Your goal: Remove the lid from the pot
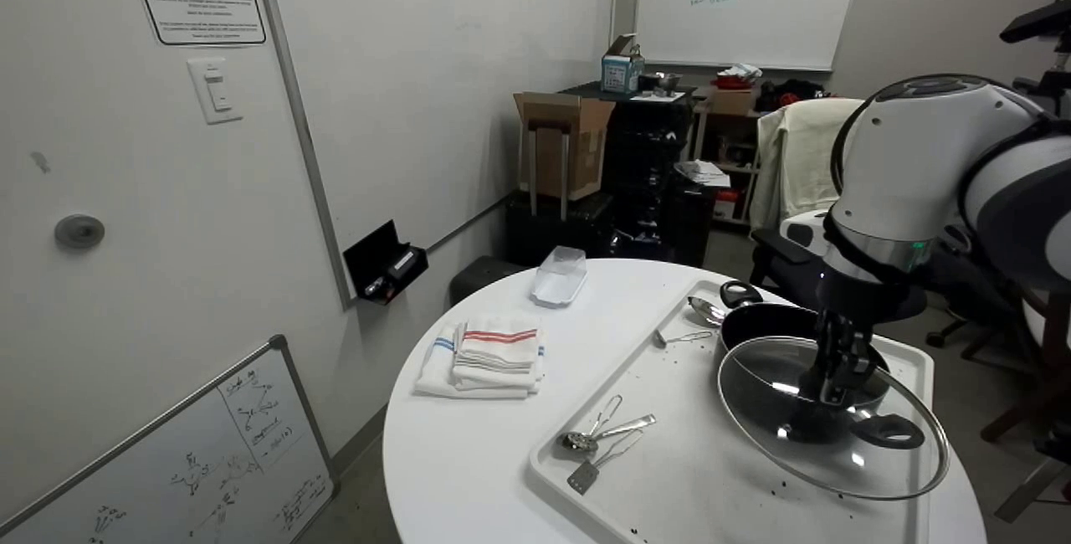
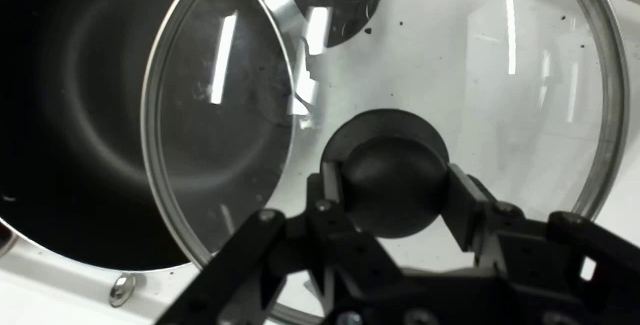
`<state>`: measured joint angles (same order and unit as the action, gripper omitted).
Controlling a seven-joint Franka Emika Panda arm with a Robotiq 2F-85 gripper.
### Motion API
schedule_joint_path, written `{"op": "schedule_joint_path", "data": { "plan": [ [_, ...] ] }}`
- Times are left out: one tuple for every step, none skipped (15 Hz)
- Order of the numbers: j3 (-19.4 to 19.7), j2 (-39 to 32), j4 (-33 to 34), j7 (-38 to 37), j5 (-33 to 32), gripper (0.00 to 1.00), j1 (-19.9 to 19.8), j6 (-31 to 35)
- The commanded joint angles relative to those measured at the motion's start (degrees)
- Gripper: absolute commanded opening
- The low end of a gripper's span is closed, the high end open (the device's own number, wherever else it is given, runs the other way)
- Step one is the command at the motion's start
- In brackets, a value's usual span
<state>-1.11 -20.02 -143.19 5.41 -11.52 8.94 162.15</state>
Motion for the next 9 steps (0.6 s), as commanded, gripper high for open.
{"op": "schedule_joint_path", "data": {
  "plan": [
    [0.1, 0.6, -0.1, -3.4, -4.2, 0.25, 4.5, 0.8],
    [-0.3, 0.1, 0.3, -3.5, -4.4, 0.25, 5.1, 0.6],
    [-0.5, -0.6, 0.9, -3.7, -4.7, 0.25, 5.7, 1.0],
    [-0.9, -1.2, 1.4, -3.5, -4.6, 0.25, 6.1, 0.9],
    [-1.3, -2.3, 2.2, -3.2, -4.4, 0.25, 6.3, 1.2],
    [-1.4, -3.0, 2.8, -3.1, -4.3, 0.25, 6.5, 1.4],
    [-1.5, -4.0, 3.6, -3.0, -4.2, 0.25, 6.7, 1.7],
    [-1.6, -4.8, 4.2, -2.9, -4.2, 0.25, 6.9, 1.9],
    [-1.6, -5.7, 4.9, -2.9, -4.2, 0.25, 7.2, 2.4]
  ]
}}
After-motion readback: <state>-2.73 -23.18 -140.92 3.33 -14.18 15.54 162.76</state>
